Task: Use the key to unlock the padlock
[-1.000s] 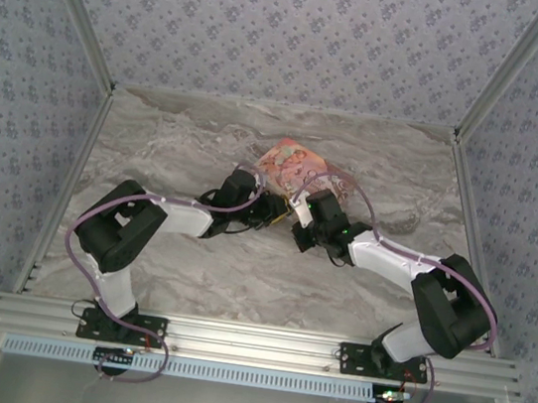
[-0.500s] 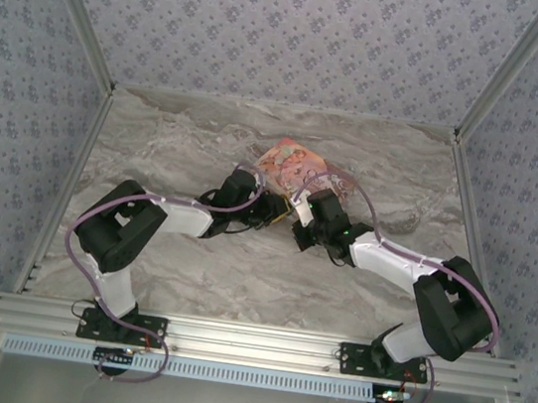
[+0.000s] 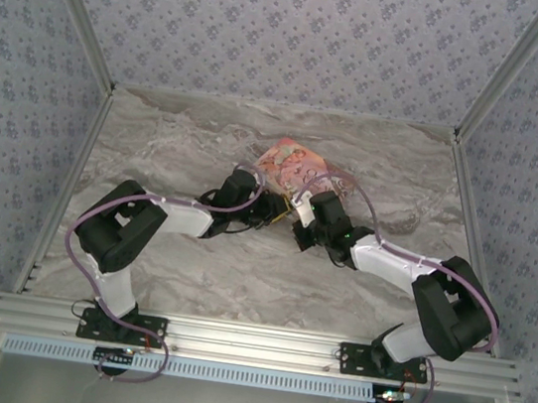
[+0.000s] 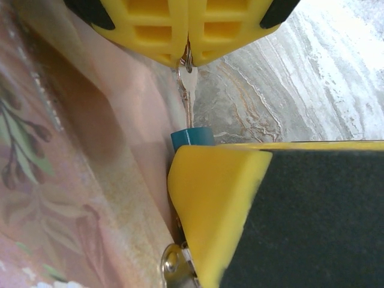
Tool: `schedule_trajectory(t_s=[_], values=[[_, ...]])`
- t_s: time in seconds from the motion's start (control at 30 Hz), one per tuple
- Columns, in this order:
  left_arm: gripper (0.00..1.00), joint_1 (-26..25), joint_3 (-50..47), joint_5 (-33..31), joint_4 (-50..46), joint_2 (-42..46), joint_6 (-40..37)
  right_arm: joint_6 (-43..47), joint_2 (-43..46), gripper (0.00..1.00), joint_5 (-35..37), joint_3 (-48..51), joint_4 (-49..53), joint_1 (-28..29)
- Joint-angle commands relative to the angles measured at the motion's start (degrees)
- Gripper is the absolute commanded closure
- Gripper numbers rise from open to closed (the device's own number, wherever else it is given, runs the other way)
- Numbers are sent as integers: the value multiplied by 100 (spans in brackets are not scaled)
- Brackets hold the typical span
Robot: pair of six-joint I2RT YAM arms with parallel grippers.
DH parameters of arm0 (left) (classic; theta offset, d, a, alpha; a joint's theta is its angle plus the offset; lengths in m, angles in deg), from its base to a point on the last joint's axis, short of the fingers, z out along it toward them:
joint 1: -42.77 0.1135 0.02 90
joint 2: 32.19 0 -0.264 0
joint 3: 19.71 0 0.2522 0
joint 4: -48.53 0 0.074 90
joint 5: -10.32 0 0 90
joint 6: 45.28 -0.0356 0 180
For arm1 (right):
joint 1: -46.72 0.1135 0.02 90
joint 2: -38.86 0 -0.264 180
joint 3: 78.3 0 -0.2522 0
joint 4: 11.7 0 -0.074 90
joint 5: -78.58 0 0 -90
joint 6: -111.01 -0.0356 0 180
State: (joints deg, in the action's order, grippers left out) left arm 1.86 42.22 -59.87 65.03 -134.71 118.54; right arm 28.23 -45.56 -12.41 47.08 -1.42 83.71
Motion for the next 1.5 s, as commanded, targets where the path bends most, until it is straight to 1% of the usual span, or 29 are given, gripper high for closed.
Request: schedule_trajectory(t_s=[0.0, 0.4, 0.63, 0.77, 0.97, 1.1, 1.17, 1.37, 1.43, 1.47], values=[[82, -221, 178, 400, 188, 163, 47, 426, -5, 100, -52, -163, -900, 27], [82, -304, 183, 387, 164, 180, 127, 1090, -22, 100, 334, -104, -1033, 46], [82, -303, 194, 354, 173, 249, 207, 1035, 14, 100, 187, 78, -1125, 31], [82, -304, 211, 372, 160, 241, 203, 745, 40, 100, -99, 86, -1296, 21], [82, -321, 237, 392, 130, 150, 168, -71, 116, 100, -1227, -73, -1605, -273], [82, -348, 273, 433, 225, -31, 223, -771, 70, 100, -1910, -193, -1685, -536], [82, -347, 252, 418, 383, -146, 283, -1046, 41, 100, -2019, -124, -1648, -583], [82, -348, 252, 287, 818, -492, 466, -1568, -136, 100, -1844, 541, -1813, -592], [79, -348, 274, 289, 828, -558, 471, -1687, -164, 100, -1817, 703, -1921, -593], [75, -341, 282, 286, 815, -583, 466, -1736, -173, 100, -1799, 756, -1952, -590]])
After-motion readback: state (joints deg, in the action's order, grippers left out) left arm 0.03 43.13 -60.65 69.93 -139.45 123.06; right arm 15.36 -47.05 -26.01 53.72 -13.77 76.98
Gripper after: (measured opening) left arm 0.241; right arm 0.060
